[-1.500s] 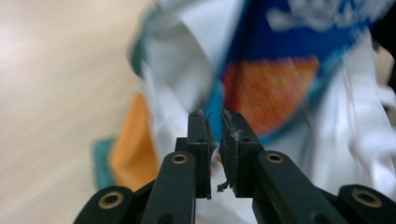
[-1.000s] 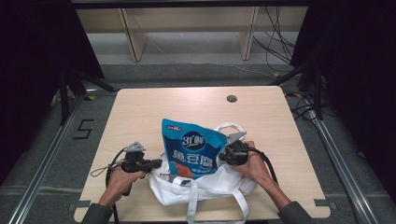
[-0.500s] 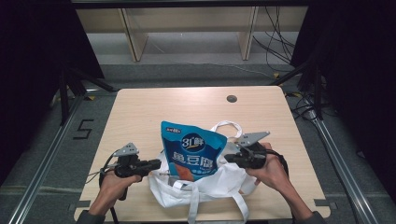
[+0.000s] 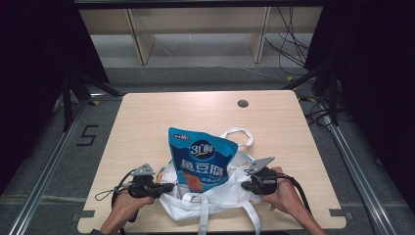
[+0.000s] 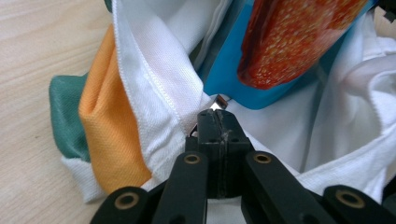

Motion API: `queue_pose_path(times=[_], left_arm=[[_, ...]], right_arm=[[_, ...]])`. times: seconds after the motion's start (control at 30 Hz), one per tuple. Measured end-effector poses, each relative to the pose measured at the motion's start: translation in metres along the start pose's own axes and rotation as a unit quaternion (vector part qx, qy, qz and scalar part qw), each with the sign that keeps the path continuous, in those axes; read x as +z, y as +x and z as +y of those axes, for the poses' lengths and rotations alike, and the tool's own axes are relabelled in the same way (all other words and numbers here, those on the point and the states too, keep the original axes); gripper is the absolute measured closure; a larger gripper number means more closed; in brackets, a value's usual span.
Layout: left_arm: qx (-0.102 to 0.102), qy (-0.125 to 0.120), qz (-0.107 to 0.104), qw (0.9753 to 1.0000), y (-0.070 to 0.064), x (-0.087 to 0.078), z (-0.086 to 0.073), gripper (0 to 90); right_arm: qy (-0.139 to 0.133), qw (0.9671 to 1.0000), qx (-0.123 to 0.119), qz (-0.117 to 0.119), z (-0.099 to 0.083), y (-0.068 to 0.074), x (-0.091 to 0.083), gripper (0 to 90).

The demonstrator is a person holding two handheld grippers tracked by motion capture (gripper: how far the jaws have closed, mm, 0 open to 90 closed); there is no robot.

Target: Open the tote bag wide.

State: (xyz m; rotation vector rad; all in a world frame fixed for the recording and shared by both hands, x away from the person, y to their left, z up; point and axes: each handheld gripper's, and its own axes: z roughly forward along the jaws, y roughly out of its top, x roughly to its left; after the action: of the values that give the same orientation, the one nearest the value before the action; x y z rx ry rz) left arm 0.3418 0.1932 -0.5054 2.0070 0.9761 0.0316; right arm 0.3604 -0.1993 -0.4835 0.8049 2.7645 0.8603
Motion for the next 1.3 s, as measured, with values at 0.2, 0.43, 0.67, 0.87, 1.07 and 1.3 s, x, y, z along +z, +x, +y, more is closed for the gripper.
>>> queue_pose_path(times=[0.2, 0.43, 0.67, 0.87, 1.07, 1.3], left_arm=[[-0.007, -0.002, 0.000, 1.0000, 0.006, 0.006, 0.004, 89.2], [-0.023, -0.011, 0.005, 0.9997, 0.015, 0.014, 0.014, 89.3], [-0.034, -0.020, 0.016, 0.9991, 0.027, 0.025, 0.028, 89.3], [-0.047, -0.032, 0.021, 0.9982, 0.038, 0.033, 0.038, 89.3], [-0.053, -0.049, 0.010, 0.9974, 0.041, 0.031, 0.041, 86.8], [-0.045, -0.066, 0.011, 0.9968, 0.032, 0.021, 0.045, 75.6]], right_arm=[[-0.002, 0.9997, 0.006, -0.022, 0.006, -0.013, 0.007, 90.0], [-0.004, 0.9992, 0.028, -0.029, 0.018, -0.037, 0.020, 90.0], [-0.004, 0.9975, 0.050, -0.049, 0.031, -0.064, 0.030, 90.0], [0.003, 0.9972, 0.061, -0.042, 0.043, -0.087, 0.035, 90.0], [-0.008, 0.9966, 0.073, -0.037, 0.044, -0.091, 0.035, 90.0], [-0.044, 0.9934, 0.080, -0.069, 0.039, -0.089, 0.023, 84.6]])
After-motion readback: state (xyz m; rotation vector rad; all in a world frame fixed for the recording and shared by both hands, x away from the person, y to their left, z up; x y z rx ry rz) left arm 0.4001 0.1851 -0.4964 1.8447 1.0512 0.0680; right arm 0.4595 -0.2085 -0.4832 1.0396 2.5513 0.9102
